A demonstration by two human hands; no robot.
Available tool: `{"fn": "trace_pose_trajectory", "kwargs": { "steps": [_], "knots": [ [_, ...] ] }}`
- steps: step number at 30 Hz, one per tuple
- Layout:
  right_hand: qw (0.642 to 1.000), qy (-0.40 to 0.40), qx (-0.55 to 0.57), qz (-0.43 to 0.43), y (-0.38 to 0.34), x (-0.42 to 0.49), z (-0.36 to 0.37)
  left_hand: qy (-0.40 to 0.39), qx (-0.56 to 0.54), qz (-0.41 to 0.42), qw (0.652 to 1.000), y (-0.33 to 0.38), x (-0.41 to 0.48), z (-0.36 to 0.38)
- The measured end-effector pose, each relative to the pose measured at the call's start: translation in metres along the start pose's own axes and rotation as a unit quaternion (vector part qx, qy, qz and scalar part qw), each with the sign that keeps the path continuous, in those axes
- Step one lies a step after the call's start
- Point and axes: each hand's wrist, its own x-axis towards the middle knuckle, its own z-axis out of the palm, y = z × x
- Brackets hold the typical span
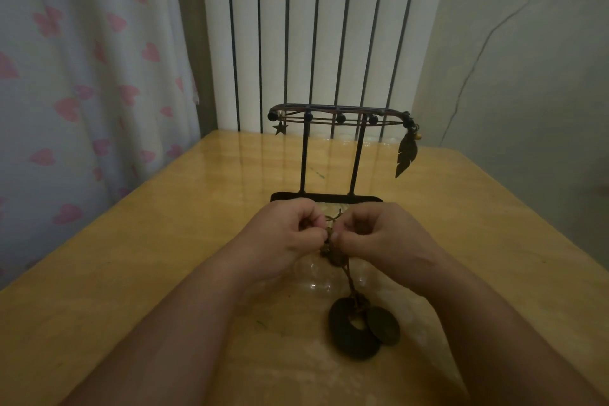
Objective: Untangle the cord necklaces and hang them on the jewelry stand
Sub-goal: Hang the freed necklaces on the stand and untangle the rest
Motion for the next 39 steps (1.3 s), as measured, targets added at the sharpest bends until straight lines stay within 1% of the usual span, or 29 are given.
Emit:
{"fn": "trace_pose_trajectory", "kwargs": {
  "steps": [3, 7, 11, 18, 22, 27, 32, 36, 39],
  "knots": [
    [0.999, 0.029, -0.017, -0.021, 0.0, -0.001, 0.0, 0.005, 0.009, -0.003, 1.0, -0.002, 0.0, 0.0],
    [0.992, 0.038, -0.111, -0.049, -0.002, -0.003, 0.003, 0.002, 0.016, -0.01, 1.0, -0.003, 0.001, 0.001],
    [0.975, 0.05, -0.205, -0.07, -0.007, -0.004, 0.004, -0.006, 0.016, -0.011, 1.0, -0.005, 0.001, 0.001],
    [0.955, 0.054, -0.269, -0.108, -0.011, -0.004, 0.006, -0.01, 0.022, -0.007, 1.0, -0.005, 0.0, 0.001],
    [0.949, 0.062, -0.287, -0.116, -0.01, -0.003, 0.009, -0.013, -0.005, -0.014, 1.0, -0.005, 0.0, 0.001],
    [0.953, 0.047, -0.284, -0.094, -0.009, 0.0, 0.011, -0.027, -0.022, -0.004, 0.999, -0.002, -0.001, 0.0],
    [0.972, 0.037, -0.223, -0.062, -0.004, 0.001, 0.011, -0.033, -0.049, -0.019, 0.998, -0.004, 0.0, 0.0],
    [0.987, 0.042, -0.143, -0.057, -0.001, 0.001, 0.009, -0.023, -0.048, -0.017, 0.998, -0.004, 0.0, -0.001],
    [0.987, 0.041, -0.143, -0.057, -0.001, 0.001, 0.009, -0.024, -0.037, -0.012, 0.999, -0.003, -0.001, -0.001]
  ]
}}
